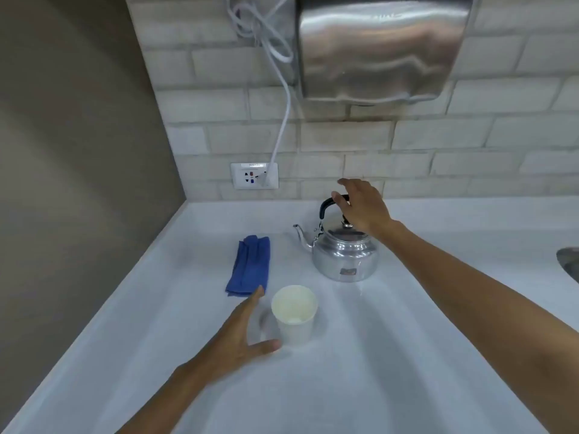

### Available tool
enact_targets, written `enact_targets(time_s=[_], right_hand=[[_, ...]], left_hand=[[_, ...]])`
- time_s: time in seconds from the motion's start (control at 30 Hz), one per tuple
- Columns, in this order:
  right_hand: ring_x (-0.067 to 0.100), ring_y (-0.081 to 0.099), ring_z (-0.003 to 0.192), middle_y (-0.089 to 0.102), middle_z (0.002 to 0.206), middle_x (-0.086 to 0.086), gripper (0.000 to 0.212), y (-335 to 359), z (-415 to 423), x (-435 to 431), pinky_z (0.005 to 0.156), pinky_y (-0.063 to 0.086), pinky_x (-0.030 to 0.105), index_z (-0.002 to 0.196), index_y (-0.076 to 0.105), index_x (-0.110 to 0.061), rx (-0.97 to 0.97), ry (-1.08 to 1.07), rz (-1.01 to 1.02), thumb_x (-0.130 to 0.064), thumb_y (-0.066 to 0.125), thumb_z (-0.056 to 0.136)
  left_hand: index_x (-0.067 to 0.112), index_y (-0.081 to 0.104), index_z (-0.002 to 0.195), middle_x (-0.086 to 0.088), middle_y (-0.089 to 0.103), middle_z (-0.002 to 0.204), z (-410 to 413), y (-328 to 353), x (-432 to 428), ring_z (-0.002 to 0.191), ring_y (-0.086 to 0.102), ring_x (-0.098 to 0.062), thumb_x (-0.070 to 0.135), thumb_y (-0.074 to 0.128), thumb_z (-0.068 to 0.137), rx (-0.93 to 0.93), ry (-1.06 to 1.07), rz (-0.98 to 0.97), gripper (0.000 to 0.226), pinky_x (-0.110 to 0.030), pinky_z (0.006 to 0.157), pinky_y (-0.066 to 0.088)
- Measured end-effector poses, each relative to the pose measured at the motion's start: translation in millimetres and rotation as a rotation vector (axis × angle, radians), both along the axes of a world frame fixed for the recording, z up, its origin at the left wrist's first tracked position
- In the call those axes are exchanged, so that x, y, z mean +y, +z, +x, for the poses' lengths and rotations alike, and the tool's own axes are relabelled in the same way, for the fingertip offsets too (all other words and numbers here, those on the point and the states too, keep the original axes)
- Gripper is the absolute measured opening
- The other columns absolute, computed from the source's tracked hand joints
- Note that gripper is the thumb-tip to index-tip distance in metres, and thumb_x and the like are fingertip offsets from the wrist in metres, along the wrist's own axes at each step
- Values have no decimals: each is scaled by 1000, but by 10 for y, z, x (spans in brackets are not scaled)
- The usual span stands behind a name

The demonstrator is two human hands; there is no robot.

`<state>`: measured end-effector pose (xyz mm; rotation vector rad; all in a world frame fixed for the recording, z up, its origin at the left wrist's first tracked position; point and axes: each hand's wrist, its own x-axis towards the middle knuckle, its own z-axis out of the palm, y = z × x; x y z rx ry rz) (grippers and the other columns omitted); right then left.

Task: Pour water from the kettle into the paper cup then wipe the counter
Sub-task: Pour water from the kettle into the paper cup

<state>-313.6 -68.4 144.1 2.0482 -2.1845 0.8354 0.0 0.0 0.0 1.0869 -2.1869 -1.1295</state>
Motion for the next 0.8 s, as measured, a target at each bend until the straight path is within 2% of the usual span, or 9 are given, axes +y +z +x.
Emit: enact_targets(time_s=[0.1, 0.17, 0.23, 0.3, 0.33, 0.47, 0.63, 0.73, 0.8], right_hand=[[35, 40, 125, 48, 135, 18, 45, -18, 4, -86, 104, 29, 46, 130, 42, -11, -36, -40, 21, -39, 33, 97], [35, 47, 117, 57, 123, 19, 45, -17, 13, -128, 98, 35, 46, 121, 51, -9, -39, -69, 38, -42, 31, 96], [36, 55, 100, 65, 96, 18, 51, -9, 3, -167, 88, 41, 44, 92, 61, -6, -15, -93, 49, -45, 28, 96], [36, 60, 80, 59, 68, 13, 59, 12, -13, -194, 78, 45, 42, 59, 49, -8, -2, -120, 71, -48, 26, 96], [36, 61, 72, 57, 63, 12, 62, 16, -13, -206, 75, 47, 41, 53, 44, -8, -6, -136, 80, -49, 26, 95], [32, 57, 64, 55, 61, 13, 64, 14, -6, -239, 66, 47, 38, 49, 42, -6, -39, -180, 55, -52, 30, 93], [20, 40, 42, 40, 41, 2, 60, 5, -2, -224, 46, 31, 27, 41, 29, -14, -123, -195, 17, -46, 42, 90], [18, 33, 39, 35, 39, 0, 55, 23, -3, -155, 44, 27, 25, 39, 28, -16, -154, -226, 10, -39, 49, 84], [18, 30, 37, 32, 37, -1, 54, 30, -11, -80, 44, 26, 25, 38, 27, -16, -143, -226, -1, -38, 51, 82]], left_hand=[[55, 8, 137, 39, 16, 144, -207, 45, -7, 129, 15, 20, 63, 77, 58, -3, -15, 76, 105, -21, 107, 19], [52, 17, 136, 36, 30, 140, -344, 46, -11, 129, 26, 15, 56, 82, 56, 50, -30, 115, 103, -15, 104, 26], [53, 26, 130, 35, 44, 128, -442, 39, -26, 122, 39, 10, 51, 85, 54, 83, -20, 147, 96, -8, 96, 36], [54, 31, 124, 28, 51, 123, -523, 28, -32, 117, 46, 6, 51, 87, 49, 100, 10, 161, 93, -13, 94, 41], [55, 32, 121, 26, 52, 122, -557, 17, -40, 116, 47, 5, 53, 87, 47, 103, 32, 164, 92, -16, 93, 42], [57, 35, 110, 26, 52, 118, -638, -5, -45, 110, 49, 7, 59, 84, 44, 81, 81, 182, 82, -12, 81, 43], [50, 39, 110, 24, 53, 115, -665, -46, -31, 106, 50, 8, 50, 84, 49, 124, 146, 183, 76, -10, 77, 42], [45, 37, 116, 21, 53, 115, -680, -80, -26, 107, 51, 2, 45, 85, 51, 152, 193, 185, 81, -12, 81, 40], [39, 38, 121, 18, 55, 117, -688, -109, -36, 109, 52, -1, 43, 85, 52, 170, 221, 194, 83, -19, 87, 41]])
